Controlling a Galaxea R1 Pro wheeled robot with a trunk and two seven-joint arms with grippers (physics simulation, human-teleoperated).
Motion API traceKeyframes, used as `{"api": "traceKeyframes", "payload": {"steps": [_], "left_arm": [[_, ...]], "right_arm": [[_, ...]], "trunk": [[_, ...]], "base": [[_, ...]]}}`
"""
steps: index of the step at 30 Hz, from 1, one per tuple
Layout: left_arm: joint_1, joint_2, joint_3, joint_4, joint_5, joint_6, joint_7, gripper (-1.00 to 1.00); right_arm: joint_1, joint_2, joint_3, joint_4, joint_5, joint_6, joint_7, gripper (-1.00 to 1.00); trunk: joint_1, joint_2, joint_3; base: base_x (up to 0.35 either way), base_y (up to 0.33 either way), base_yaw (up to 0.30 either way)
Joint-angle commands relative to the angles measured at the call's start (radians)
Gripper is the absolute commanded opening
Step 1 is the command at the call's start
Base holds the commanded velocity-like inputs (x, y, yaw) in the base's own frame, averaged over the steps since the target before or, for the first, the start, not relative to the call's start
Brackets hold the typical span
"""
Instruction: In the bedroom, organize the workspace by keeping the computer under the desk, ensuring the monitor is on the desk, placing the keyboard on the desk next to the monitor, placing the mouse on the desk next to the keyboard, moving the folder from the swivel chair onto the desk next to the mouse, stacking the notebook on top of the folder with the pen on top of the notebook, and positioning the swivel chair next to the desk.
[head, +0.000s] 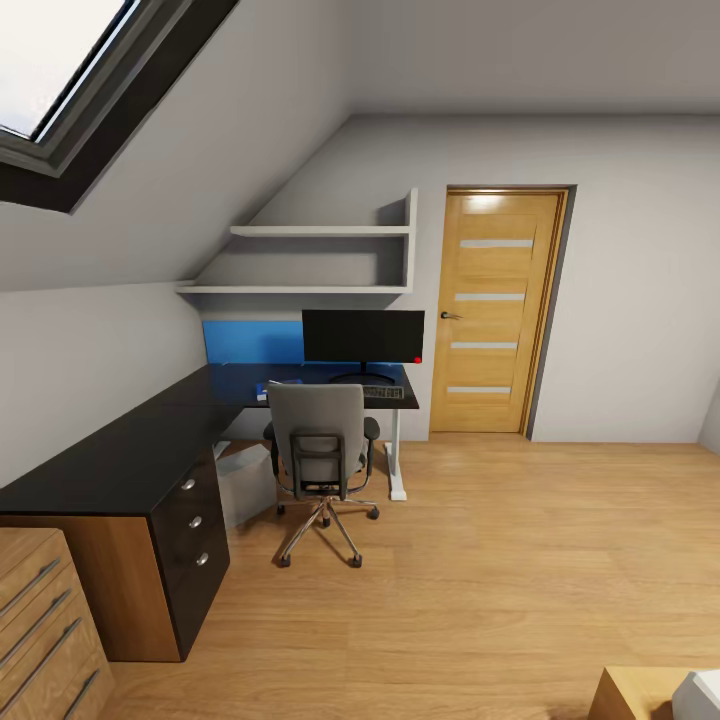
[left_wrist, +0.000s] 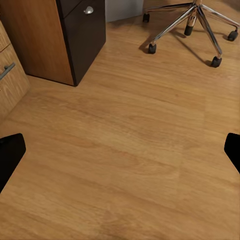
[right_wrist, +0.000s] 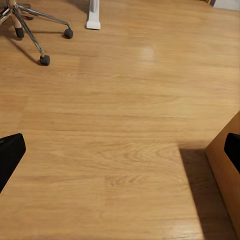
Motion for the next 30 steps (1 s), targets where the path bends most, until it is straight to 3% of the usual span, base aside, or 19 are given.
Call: {"api": "traceKeyframes", "payload": {"steps": [1, 30], "left_arm": [[-0.001, 0.0, -0.002, 0.0, -0.003, -0.002, 0.007, 1.0], [-0.001, 0.0, -0.002, 0.0, -0.003, -0.002, 0.007, 1.0]], "right_arm": [[-0.001, 0.0, 0.009, 0.002, -0.003, -0.003, -0.006, 1.0], [-0.001, 0.001, 0.009, 0.002, -0.003, -0.003, -0.006, 1.0]], "trunk": [[0.0, -0.001, -0.001], [0.0, -0.001, -0.001]], "base": [[0.0, 0.0, 0.0], [0.0, 0.0, 0.0]]}}
